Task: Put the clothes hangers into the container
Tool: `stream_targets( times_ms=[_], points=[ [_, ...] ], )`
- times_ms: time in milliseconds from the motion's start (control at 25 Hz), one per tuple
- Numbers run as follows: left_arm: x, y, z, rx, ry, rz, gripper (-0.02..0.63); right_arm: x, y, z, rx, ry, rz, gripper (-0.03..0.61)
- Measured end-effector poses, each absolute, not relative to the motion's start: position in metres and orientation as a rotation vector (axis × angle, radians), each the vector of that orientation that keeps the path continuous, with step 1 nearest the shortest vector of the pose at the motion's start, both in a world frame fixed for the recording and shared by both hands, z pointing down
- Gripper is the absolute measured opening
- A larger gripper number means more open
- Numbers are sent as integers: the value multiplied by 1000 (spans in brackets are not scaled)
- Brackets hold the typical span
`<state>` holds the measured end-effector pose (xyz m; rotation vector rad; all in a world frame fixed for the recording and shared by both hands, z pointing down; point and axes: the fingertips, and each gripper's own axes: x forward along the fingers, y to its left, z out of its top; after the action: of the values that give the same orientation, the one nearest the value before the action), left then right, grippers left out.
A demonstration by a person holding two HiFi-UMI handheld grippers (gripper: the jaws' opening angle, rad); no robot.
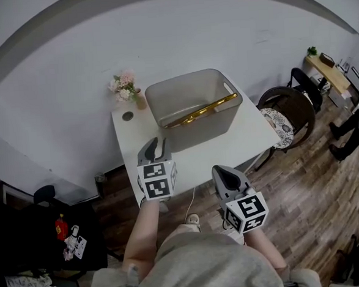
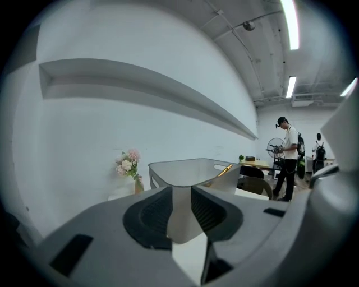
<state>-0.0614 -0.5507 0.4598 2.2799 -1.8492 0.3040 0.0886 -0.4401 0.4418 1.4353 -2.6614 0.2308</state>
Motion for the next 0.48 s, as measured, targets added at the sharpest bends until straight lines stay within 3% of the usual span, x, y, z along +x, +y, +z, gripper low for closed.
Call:
stream_targets(
  times_ms=[240,480],
  points=[
    [-47,-489,456,2276,-1842,230,94,102,-398,441,1418,-2650,252,-2],
    [-36,-430,455,2269,-1859,203,50,114,-356,435,1438,-2665,232,-2]
  ],
)
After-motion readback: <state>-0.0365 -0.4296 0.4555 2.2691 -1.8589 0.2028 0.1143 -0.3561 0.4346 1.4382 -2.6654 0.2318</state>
